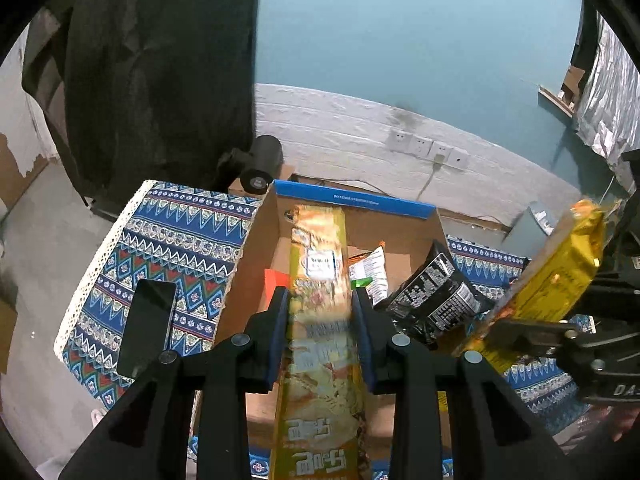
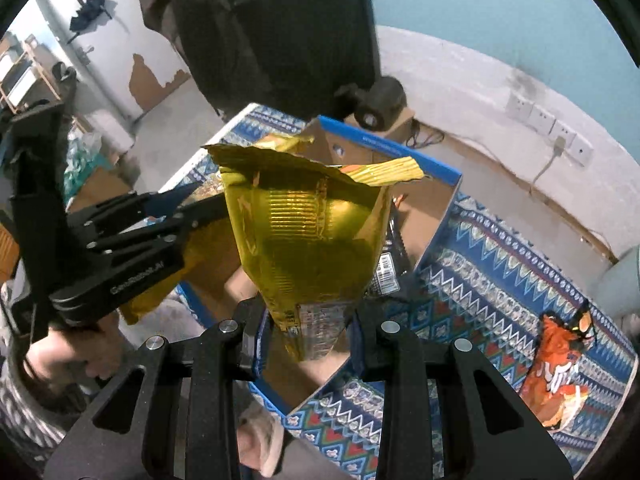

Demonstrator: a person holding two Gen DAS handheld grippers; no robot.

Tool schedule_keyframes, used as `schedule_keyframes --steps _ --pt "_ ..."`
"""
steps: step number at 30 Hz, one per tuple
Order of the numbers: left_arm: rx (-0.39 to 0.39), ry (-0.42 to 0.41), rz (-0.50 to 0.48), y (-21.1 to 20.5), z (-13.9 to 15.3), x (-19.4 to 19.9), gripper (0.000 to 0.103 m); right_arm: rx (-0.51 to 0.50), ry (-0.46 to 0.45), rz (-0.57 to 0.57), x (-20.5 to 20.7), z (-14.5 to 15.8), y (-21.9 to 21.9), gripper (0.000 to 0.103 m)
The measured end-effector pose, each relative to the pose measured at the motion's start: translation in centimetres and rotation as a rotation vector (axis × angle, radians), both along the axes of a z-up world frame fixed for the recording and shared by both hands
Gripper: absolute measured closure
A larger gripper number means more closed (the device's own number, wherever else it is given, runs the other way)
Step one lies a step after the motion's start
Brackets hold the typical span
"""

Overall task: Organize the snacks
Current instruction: 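Carry both gold bars over the box and open both tools to drop them, then move both tools from the box back to the remaining snack bags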

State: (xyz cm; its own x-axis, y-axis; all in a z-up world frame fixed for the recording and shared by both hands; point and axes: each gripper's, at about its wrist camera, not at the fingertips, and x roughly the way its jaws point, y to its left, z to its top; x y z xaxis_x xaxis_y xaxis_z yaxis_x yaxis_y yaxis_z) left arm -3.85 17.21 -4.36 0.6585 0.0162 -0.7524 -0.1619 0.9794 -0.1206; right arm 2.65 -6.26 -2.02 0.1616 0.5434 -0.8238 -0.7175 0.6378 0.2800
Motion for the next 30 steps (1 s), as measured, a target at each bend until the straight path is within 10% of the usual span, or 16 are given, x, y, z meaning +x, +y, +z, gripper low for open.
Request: schedule_keyframes --steps 10,15,30 --pt "-0.003 0.021 0.027 0.4 -1.1 0.4 0.076 -0.044 0.075 -0.005 2.6 -2.8 2.7 0.067" --pt "0.007 0.008 0.052 0.3 -0.7 0.2 0.052 -0.027 0.043 -0.048 3.6 -2.2 2.4 0.04" --pt "-0.029 0.009 0.015 -2.7 0.3 1.0 0.03 0.005 0.006 -0.157 4.3 -0.8 -3.0 0.028"
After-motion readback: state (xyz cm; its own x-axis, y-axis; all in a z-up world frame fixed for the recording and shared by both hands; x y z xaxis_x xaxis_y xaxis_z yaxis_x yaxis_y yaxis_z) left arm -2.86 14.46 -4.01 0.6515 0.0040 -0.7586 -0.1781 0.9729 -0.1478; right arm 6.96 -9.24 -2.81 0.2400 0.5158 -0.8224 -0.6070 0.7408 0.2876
